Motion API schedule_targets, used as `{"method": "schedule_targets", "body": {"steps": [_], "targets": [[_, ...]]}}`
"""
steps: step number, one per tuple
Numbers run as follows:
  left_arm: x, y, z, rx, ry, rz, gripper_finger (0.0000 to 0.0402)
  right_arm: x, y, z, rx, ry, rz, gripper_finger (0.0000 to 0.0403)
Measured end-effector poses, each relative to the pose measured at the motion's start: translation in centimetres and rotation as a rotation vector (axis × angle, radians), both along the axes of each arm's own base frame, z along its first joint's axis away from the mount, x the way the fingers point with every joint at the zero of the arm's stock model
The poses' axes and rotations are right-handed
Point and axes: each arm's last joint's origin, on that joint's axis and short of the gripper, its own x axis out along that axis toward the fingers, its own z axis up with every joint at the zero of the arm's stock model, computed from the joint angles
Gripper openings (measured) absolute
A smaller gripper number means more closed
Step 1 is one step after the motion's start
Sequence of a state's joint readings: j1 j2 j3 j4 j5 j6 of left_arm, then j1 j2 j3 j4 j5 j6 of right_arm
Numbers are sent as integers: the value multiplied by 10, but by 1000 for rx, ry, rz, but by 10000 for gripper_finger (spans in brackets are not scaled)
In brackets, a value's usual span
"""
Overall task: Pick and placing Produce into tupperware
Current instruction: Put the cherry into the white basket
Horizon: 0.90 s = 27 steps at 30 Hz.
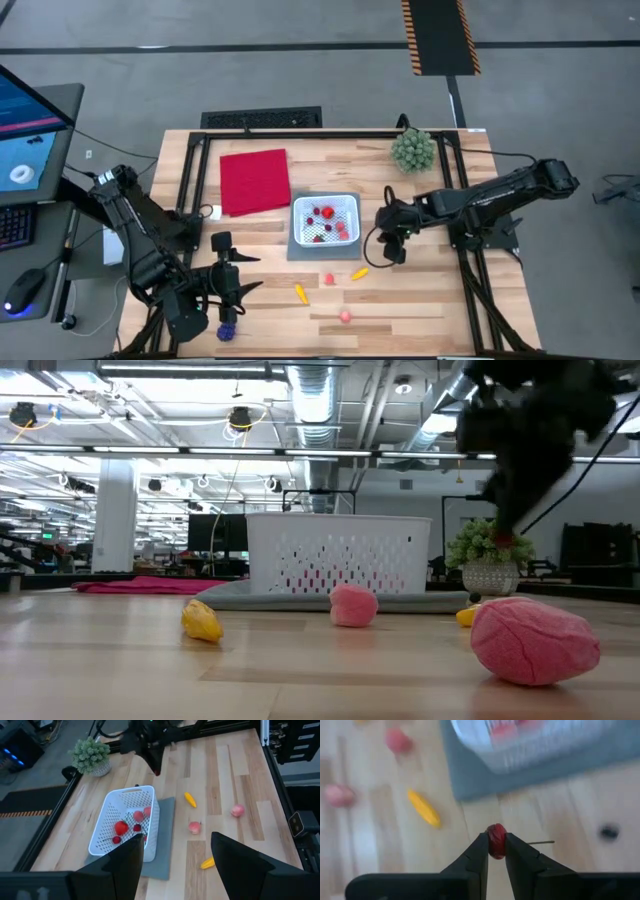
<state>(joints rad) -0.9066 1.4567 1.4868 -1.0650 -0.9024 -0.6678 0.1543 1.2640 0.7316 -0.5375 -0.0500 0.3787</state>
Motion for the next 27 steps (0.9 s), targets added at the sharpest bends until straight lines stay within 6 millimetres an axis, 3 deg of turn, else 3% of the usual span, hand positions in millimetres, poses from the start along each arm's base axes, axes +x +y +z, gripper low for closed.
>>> {"method": "schedule_targets", "body": {"steps": [9, 14, 19, 27], "targets": [[0, 0, 0, 2, 1, 0, 224, 28, -4, 65, -102, -235, 81, 81], [0, 0, 0, 3, 2, 0, 224, 37, -19, 86, -126, -297, 85, 81], [-1, 1, -1, 20, 13, 1, 224, 60, -37, 84, -131, -230, 74, 81], [-1, 1, -1, 23, 14, 2, 224, 110, -52, 61, -108, 0, 128, 82]]}}
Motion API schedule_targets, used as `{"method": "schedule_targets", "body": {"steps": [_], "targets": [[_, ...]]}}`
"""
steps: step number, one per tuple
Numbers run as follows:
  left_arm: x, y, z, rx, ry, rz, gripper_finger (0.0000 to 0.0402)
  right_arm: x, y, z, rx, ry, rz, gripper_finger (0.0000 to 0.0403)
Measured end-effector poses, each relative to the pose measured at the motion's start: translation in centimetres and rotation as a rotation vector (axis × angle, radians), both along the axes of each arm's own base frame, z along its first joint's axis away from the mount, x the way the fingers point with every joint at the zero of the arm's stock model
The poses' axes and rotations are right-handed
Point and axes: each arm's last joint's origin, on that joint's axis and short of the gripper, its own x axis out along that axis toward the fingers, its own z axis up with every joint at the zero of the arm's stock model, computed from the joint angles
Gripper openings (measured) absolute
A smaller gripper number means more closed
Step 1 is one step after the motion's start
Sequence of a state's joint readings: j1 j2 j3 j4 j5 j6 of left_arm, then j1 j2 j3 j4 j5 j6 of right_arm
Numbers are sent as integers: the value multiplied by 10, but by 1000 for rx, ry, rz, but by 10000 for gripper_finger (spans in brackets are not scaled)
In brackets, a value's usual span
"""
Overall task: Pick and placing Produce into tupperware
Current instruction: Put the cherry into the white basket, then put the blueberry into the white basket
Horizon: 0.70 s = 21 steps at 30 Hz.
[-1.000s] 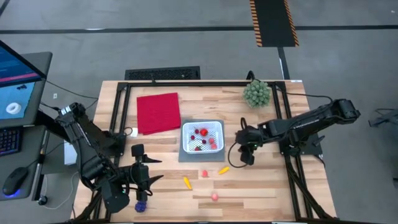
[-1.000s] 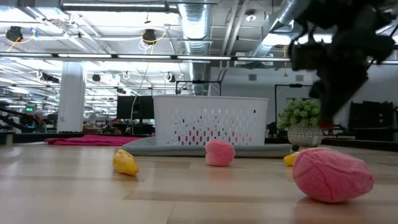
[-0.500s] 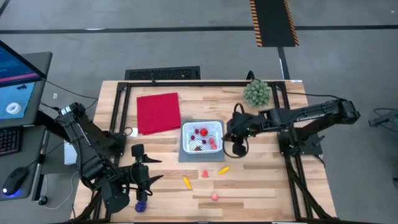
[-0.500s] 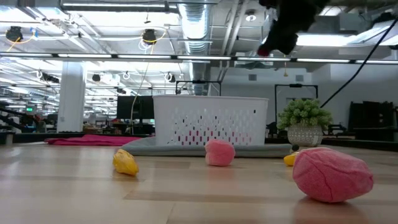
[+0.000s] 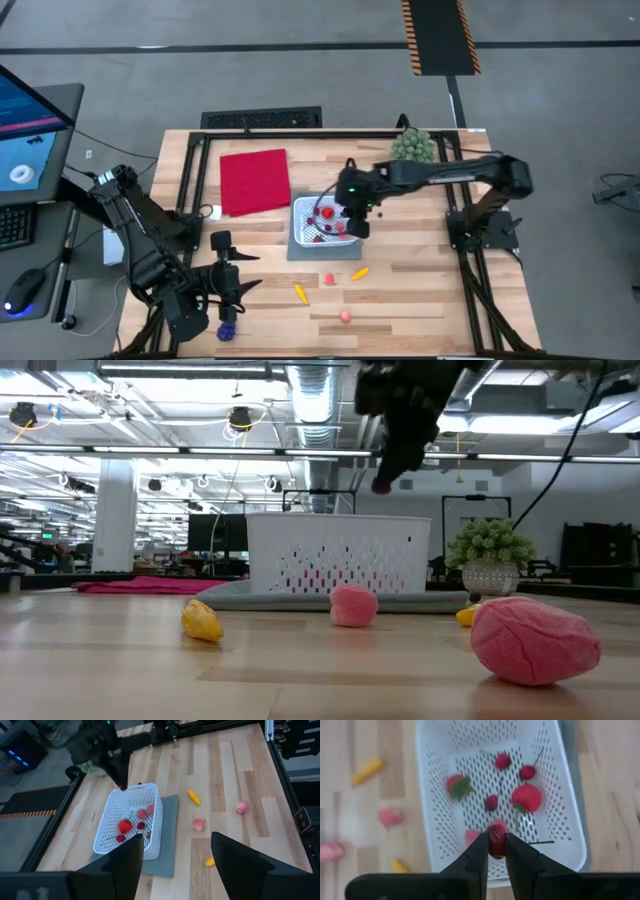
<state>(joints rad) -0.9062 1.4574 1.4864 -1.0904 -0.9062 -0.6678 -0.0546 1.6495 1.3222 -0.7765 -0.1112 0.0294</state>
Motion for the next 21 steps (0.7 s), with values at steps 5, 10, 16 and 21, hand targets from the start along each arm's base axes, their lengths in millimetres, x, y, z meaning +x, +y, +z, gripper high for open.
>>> {"method": "schedule_targets", "body": {"steps": [5, 10, 16, 21], "targets": [[0, 0, 0, -1, 1, 0, 224, 22, -5, -22, 6, 137, 7, 82], [0, 0, 0, -6, 1, 0, 224, 36, -7, -45, 79, 203, 63, 85], [0, 0, 0, -6, 2, -1, 224, 47, -7, -60, 94, 206, 79, 141], [0, 0, 0, -6, 3, -1, 224, 49, -11, -59, 95, 188, 69, 222]]}}
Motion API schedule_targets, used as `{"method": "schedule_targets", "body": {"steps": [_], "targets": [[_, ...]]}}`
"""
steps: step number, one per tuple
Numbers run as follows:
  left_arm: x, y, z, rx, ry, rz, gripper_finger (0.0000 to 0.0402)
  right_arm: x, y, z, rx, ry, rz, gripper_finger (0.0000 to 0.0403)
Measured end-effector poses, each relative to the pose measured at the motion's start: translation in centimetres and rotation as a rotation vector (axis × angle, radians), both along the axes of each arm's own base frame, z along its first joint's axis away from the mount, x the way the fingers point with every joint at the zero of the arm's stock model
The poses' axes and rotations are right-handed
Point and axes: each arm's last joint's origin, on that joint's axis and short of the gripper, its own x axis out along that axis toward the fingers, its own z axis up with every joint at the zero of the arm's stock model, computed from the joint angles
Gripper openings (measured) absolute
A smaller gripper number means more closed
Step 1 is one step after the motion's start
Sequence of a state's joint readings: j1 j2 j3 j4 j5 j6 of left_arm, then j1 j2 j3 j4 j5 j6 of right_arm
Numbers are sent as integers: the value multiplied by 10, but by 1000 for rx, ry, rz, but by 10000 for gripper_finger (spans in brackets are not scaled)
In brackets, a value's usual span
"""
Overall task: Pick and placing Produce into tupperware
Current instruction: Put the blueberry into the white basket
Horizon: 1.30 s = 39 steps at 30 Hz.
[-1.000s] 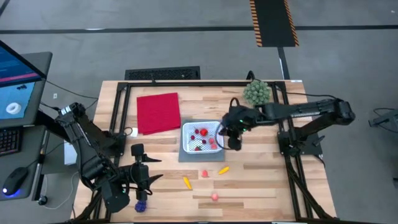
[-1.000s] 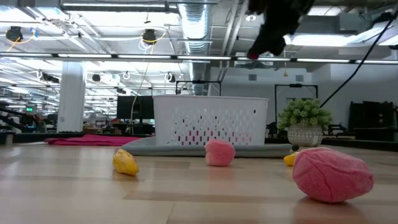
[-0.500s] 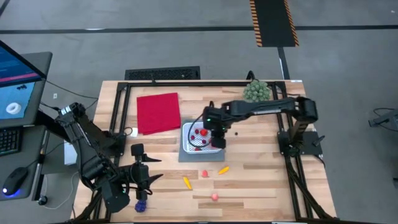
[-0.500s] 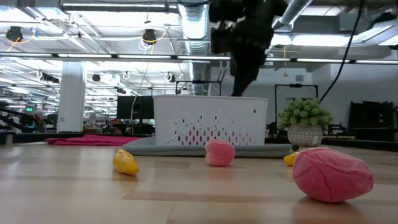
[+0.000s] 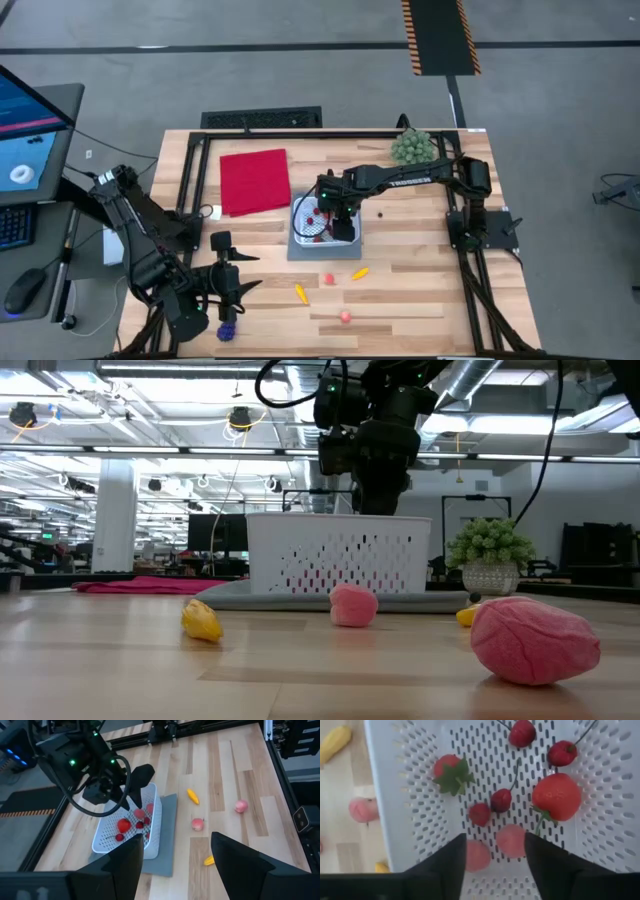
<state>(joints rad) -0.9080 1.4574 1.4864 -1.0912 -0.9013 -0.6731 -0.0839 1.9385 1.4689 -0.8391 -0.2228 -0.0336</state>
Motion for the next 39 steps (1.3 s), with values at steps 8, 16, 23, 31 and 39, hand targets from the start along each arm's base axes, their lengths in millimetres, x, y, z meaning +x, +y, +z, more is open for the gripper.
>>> {"method": "schedule_targets", "body": {"steps": [8, 16, 23, 31, 39], "targets": [[0, 0, 0, 2, 1, 0, 224, -12, 1, 30, 3, -60, 1, 274], [0, 0, 0, -9, -2, 7, 224, -39, 1, 68, -72, -69, -53, 275], [0, 0, 0, -14, -3, 9, 223, -54, -1, 75, -102, 11, -95, 275], [-1, -1, 0, -18, -1, 6, 223, -74, -9, 47, -113, 189, -149, 264], [-1, -1, 0, -17, -1, 4, 223, -95, -28, 15, -106, 160, -196, 246]]}}
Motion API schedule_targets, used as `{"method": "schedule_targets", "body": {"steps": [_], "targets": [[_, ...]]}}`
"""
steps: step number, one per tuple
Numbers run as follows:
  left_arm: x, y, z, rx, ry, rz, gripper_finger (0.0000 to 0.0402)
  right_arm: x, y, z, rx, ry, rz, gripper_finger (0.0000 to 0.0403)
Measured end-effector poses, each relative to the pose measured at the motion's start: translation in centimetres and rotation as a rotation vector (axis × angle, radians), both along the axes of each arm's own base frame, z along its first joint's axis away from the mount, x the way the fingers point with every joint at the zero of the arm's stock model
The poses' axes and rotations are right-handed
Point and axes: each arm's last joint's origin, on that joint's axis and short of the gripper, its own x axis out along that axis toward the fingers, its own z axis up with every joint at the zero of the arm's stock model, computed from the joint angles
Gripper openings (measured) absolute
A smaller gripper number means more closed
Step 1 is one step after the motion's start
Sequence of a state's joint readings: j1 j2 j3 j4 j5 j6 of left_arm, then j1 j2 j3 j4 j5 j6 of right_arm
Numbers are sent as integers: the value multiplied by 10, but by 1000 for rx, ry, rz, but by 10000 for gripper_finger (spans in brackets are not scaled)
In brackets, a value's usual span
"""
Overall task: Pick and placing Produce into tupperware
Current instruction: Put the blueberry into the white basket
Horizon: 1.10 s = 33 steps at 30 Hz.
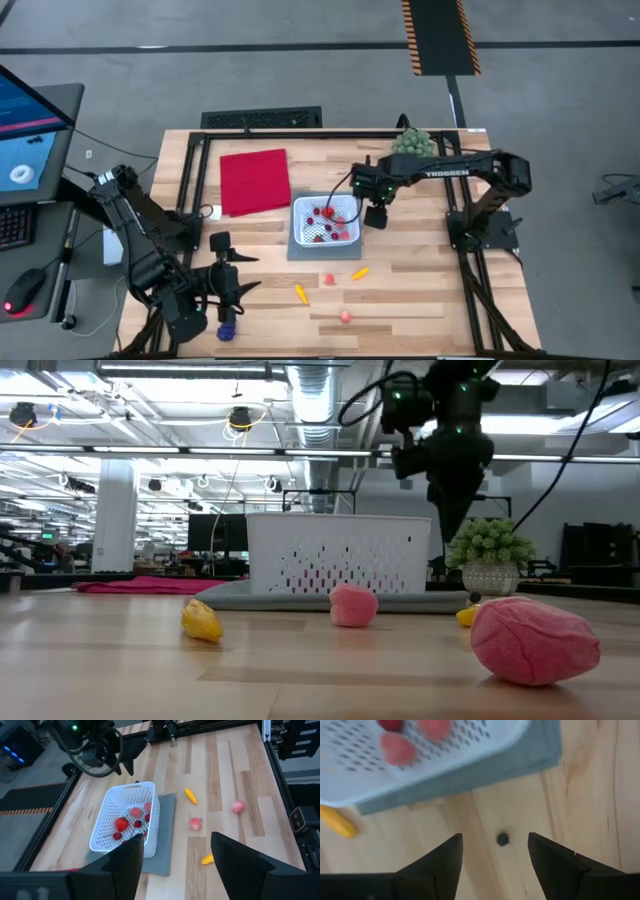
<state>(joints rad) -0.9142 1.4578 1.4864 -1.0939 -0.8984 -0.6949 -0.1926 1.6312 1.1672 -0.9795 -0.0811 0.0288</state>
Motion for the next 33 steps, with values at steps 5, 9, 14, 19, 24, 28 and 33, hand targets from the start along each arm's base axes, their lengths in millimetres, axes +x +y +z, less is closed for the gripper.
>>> {"method": "schedule_targets", "body": {"steps": [5, 9, 14, 19, 24, 28, 33], "targets": [[0, 0, 0, 0, -1, 0, 223, -11, -14, -16, 17, 9, -42, 245], [0, 0, 0, 1, -1, 1, 223, -19, -25, -30, 73, 3, -76, 245], [0, 0, 0, 2, -3, 2, 223, -26, -29, -42, 83, 3, -92, 245], [1, 0, -5, 8, 0, 2, 223, -32, -32, -51, 90, 11, -113, 245], [0, 1, -22, 38, 30, 16, 223, -35, -33, -59, 104, -8, -125, 244], [0, 0, -27, 38, 17, 31, 223, -34, -31, -64, 109, 8, -128, 244], [1, 0, -26, 43, 4, 27, 223, -31, -27, -69, 115, 24, -126, 244]]}}
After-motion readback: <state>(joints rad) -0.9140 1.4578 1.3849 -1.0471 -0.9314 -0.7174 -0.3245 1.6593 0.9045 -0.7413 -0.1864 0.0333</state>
